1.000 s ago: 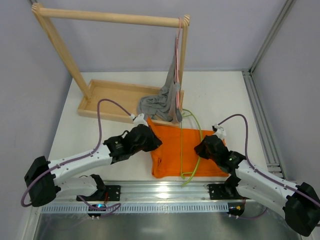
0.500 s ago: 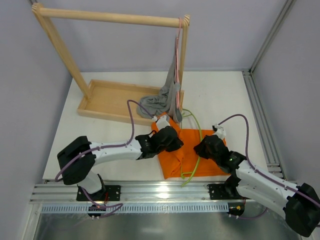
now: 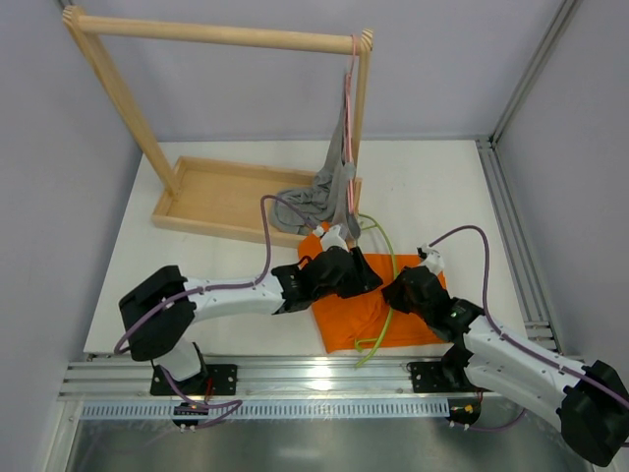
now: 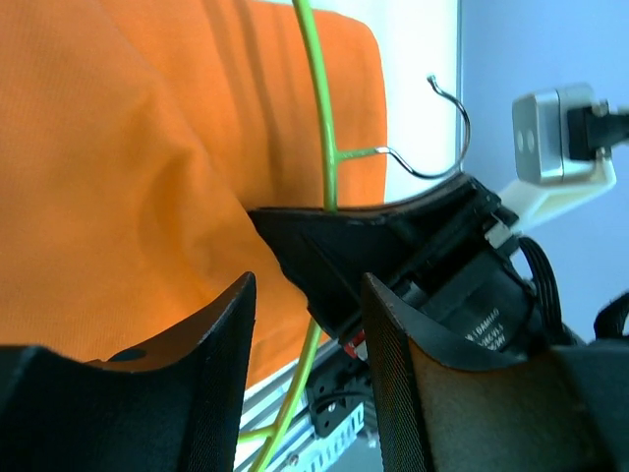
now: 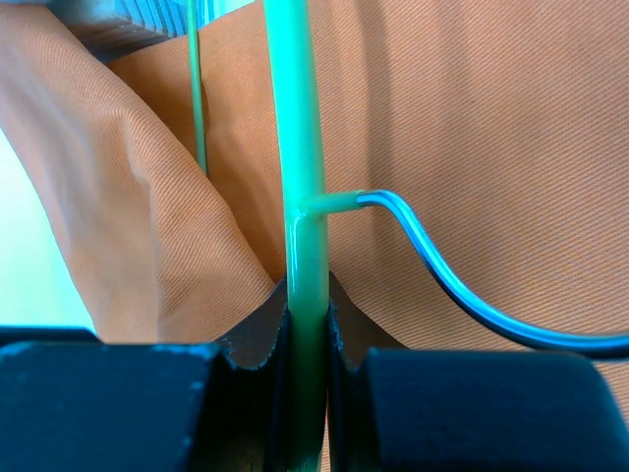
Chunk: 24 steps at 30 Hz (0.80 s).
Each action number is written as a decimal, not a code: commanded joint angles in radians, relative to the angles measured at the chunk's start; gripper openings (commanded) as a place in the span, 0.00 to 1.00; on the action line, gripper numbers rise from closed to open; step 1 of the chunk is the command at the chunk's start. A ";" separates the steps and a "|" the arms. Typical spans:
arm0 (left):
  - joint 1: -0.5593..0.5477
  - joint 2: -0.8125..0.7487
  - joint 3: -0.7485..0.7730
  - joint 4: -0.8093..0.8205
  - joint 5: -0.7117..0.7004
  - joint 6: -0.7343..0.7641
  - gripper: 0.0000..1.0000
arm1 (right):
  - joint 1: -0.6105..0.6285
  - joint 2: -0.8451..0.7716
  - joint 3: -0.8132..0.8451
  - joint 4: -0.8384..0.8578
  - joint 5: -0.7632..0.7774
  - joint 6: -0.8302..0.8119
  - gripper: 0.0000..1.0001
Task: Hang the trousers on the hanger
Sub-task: Place trousers on hanger
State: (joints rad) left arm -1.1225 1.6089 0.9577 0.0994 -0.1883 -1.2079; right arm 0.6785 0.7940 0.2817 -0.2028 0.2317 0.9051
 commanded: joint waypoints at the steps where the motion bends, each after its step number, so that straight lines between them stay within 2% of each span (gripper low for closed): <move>1: -0.011 -0.052 0.016 0.022 0.084 0.074 0.47 | 0.007 -0.024 -0.004 0.071 -0.035 -0.002 0.04; 5: -0.025 -0.087 -0.017 -0.079 0.033 0.084 0.45 | 0.006 -0.059 0.007 0.028 -0.017 -0.008 0.04; 10: -0.025 -0.067 -0.031 -0.075 -0.017 0.082 0.45 | 0.007 -0.108 0.040 -0.009 -0.035 -0.043 0.04; 14: -0.025 -0.018 0.006 -0.066 -0.013 0.090 0.45 | 0.007 -0.121 0.053 0.008 -0.083 -0.072 0.11; 20: -0.023 0.037 0.050 -0.093 -0.025 0.085 0.34 | 0.009 -0.177 0.053 -0.004 -0.111 -0.080 0.19; 24: -0.025 0.054 0.067 -0.133 -0.045 0.090 0.21 | 0.010 -0.208 0.060 -0.021 -0.126 -0.092 0.23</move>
State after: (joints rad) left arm -1.1450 1.6569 0.9787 -0.0093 -0.1909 -1.1404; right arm 0.6800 0.6144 0.2863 -0.2649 0.1570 0.8448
